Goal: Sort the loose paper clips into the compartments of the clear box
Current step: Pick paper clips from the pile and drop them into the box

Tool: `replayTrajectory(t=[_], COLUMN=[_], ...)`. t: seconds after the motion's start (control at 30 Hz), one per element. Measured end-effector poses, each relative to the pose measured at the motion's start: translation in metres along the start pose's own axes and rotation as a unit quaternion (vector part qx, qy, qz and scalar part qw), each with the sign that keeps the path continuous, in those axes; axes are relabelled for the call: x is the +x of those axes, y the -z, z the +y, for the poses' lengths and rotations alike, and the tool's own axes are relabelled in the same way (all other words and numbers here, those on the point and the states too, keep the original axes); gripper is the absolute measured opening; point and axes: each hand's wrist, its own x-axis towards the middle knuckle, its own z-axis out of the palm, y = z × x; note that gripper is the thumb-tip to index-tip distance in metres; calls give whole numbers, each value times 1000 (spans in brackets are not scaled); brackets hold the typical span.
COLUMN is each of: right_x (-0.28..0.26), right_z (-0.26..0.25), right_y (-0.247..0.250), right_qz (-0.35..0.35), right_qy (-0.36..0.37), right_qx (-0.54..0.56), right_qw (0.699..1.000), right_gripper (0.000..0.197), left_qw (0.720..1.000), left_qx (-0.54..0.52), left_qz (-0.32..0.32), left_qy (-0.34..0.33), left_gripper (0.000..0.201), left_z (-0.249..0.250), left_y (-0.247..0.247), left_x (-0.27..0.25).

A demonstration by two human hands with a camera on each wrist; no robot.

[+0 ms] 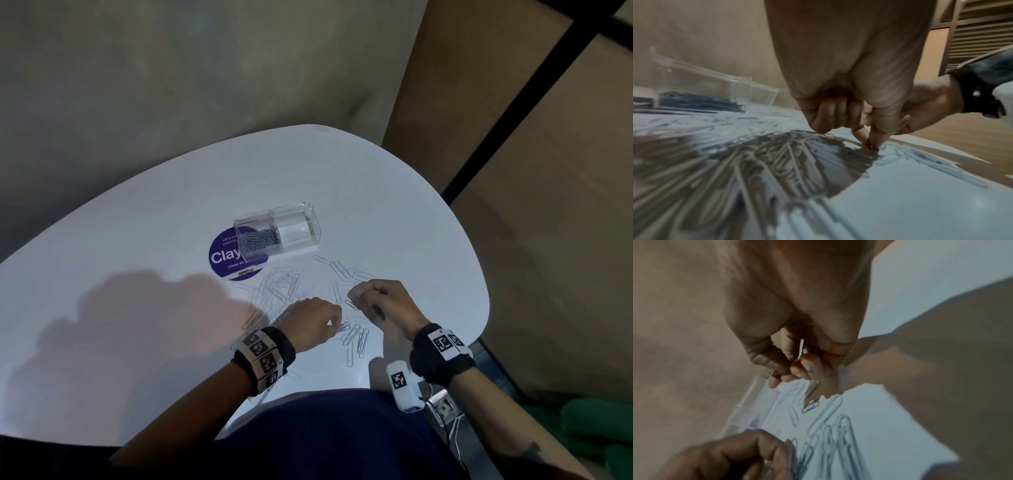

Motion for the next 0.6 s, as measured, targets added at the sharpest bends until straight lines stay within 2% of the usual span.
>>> replayTrajectory(t=[0.1,0.2,0.23,0.33,0.4,0.43,0.5,0.6], right_x=[-7,-6,-5,-3,-2,0,3,5], right_z=[-11,-14,-12,-8,-6,-4,-1,3], right_y=[1,6,7,6,3,3,3,-3], right_qz=[-12,-61,-65,-13,8,25,35,44], right_qy=[-12,-12,-8,-7,50,76,102,107], right_qx=[29,80,90,95,9,-89,-265,-357], right_qw=[999,995,994,995,999,993,958,927], right_gripper=[30,15,18,30,35,29,21,20], left_qw=[999,980,971,935,911,904,889,879], left_qx=[-43,-179,-215,-327,-389,-407,-436,-446], left_qz=[-7,-9,-5,-16,-28,-32,-36,-44], left_qy=[29,82,101,136,131,127,133,160], left_gripper=[9,14,16,18,19,17,13,19], left_z=[-4,-12,-14,-17,-19,-20,-19,-15], left_y=[4,11,14,21,23,23,24,25], left_x=[0,-1,-2,-5,-7,-7,-7,-5])
